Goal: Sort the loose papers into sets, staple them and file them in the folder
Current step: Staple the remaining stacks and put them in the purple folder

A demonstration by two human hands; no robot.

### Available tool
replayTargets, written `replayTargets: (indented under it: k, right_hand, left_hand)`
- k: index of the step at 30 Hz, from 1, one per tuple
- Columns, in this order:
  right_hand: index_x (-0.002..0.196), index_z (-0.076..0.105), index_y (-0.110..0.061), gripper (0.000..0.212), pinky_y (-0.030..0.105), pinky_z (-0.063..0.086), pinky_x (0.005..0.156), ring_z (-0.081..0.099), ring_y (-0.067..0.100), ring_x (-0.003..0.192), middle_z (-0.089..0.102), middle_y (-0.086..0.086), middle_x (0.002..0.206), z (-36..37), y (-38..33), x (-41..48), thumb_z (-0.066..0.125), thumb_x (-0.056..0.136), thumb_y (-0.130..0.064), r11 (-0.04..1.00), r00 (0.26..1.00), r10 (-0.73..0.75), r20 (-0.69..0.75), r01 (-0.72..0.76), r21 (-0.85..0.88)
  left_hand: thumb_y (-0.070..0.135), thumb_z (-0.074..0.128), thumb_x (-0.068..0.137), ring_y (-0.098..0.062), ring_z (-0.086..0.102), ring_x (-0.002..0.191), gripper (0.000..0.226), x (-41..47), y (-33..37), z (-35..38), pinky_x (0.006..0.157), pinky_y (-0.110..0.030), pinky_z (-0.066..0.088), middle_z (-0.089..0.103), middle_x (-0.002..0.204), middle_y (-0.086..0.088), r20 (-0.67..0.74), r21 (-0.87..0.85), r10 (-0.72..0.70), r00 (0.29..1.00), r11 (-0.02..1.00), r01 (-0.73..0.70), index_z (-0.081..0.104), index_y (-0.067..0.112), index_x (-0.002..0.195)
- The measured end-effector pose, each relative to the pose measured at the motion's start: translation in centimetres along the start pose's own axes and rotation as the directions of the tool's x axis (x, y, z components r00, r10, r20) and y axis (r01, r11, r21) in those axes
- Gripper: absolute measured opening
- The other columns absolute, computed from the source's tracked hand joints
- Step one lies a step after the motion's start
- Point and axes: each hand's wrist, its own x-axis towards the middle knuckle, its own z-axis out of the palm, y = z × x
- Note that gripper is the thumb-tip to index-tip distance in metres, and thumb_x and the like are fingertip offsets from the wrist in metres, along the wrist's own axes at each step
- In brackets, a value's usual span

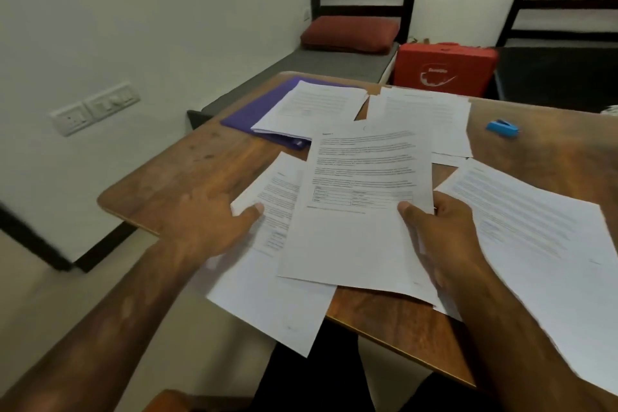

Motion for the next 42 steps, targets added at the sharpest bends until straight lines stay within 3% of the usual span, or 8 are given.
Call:
replayTargets:
  k: [10, 15, 19, 26, 31, 33, 37, 42]
  right_hand:
    - [0.117, 0.069, -0.03, 0.018, 0.023, 0.05, 0.067, 0.068, 0.009, 0.089, 0.069, -0.021, 0.097, 0.1, 0.4, -0.3, 0.068, 0.101, -0.023, 0.986, 0.998, -0.064, 0.019, 0.067, -0.155]
    - [0.12, 0.069, -0.027, 0.021, 0.034, 0.054, 0.082, 0.068, 0.013, 0.093, 0.069, -0.017, 0.1, 0.3, 0.6, 0.0, 0.069, 0.099, -0.024, 0.976, 0.998, -0.065, 0.012, 0.066, -0.209]
    - [0.115, 0.068, -0.029, 0.016, 0.036, 0.056, 0.084, 0.069, 0.015, 0.094, 0.071, -0.015, 0.103, 0.3, 0.5, -0.1, 0.069, 0.1, -0.024, 0.977, 0.998, -0.055, 0.011, 0.056, -0.204]
    - [0.122, 0.066, -0.019, 0.021, 0.032, 0.052, 0.077, 0.063, 0.012, 0.083, 0.068, -0.006, 0.107, 0.6, -1.0, 0.4, 0.068, 0.1, -0.017, 0.981, 1.0, 0.017, 0.014, -0.014, -0.192]
    - [0.12, 0.062, -0.019, 0.02, 0.041, 0.049, 0.085, 0.06, 0.016, 0.082, 0.066, -0.002, 0.113, 0.7, -1.4, 0.3, 0.067, 0.101, -0.016, 0.977, 0.999, 0.039, 0.025, -0.033, -0.209]
    - [0.122, 0.062, -0.015, 0.021, 0.04, 0.05, 0.082, 0.062, 0.02, 0.086, 0.067, 0.0, 0.114, 0.9, -1.7, 0.0, 0.066, 0.101, -0.015, 0.979, 0.998, 0.041, 0.041, -0.032, -0.201]
    - [0.116, 0.069, -0.012, 0.017, 0.04, 0.058, 0.077, 0.073, 0.028, 0.092, 0.077, 0.005, 0.108, 2.7, -3.0, -1.0, 0.068, 0.099, -0.011, 0.995, 0.983, 0.092, 0.16, -0.086, -0.041]
    - [0.111, 0.076, -0.008, 0.018, 0.043, 0.064, 0.071, 0.076, 0.038, 0.089, 0.079, 0.015, 0.102, 4.9, -4.1, -2.1, 0.067, 0.096, -0.001, 0.988, 0.948, 0.083, 0.306, -0.118, 0.097]
  left_hand:
    - [0.073, 0.058, 0.087, -0.029, 0.053, 0.126, 0.058, 0.1, 0.1, 1.6, 0.1, -0.046, 0.051, 0.056, 0.135, -0.008, -0.004, 0.066, 0.025, 1.0, 0.997, -0.025, 0.053, 0.022, 0.116]
    - [0.065, 0.074, 0.08, -0.029, 0.061, 0.112, 0.051, 0.9, 0.3, 2.2, 0.092, -0.048, 0.056, 0.064, 0.118, -0.005, -0.087, -0.04, 0.014, 0.996, 0.999, -0.018, 0.055, 0.023, 0.103]
    - [0.036, 0.081, 0.086, -0.022, 0.063, 0.104, 0.041, 1.5, 0.5, 2.2, 0.091, -0.043, 0.058, 0.064, 0.115, 0.001, -0.119, -0.28, 0.008, 0.993, 0.959, -0.041, 0.056, 0.023, 0.117]
    - [0.008, 0.077, 0.089, -0.023, 0.07, 0.092, 0.043, 2.2, -4.0, -1.5, 0.071, -0.037, 0.059, 0.069, 0.108, 0.0, -0.015, -0.886, -0.136, 0.991, 0.462, 0.05, 0.056, 0.021, 0.124]
    - [0.018, 0.098, 0.058, -0.035, 0.074, 0.101, 0.059, 2.9, -8.9, -3.2, 0.085, -0.052, 0.061, 0.078, 0.107, -0.004, 0.048, -0.989, -0.199, 0.979, 0.124, 0.074, 0.074, 0.02, 0.112]
    - [0.004, 0.087, 0.073, -0.034, 0.075, 0.098, 0.047, 2.5, -8.3, -3.1, 0.082, -0.049, 0.062, 0.078, 0.108, -0.006, 0.096, -0.995, -0.107, 0.99, -0.023, 0.094, 0.073, 0.019, 0.115]
    - [0.004, 0.082, 0.081, -0.036, 0.074, 0.1, 0.047, 1.1, -3.5, -1.8, 0.082, -0.054, 0.062, 0.075, 0.115, -0.015, 0.198, -0.98, 0.082, 0.977, -0.017, 0.2, 0.067, 0.015, 0.124]
    - [0.015, 0.077, 0.091, -0.018, 0.077, 0.093, 0.035, 0.0, 0.4, 0.1, 0.073, -0.033, 0.063, 0.079, 0.109, 0.001, 0.105, -0.97, 0.26, 0.96, 0.239, 0.041, 0.066, 0.02, 0.124]
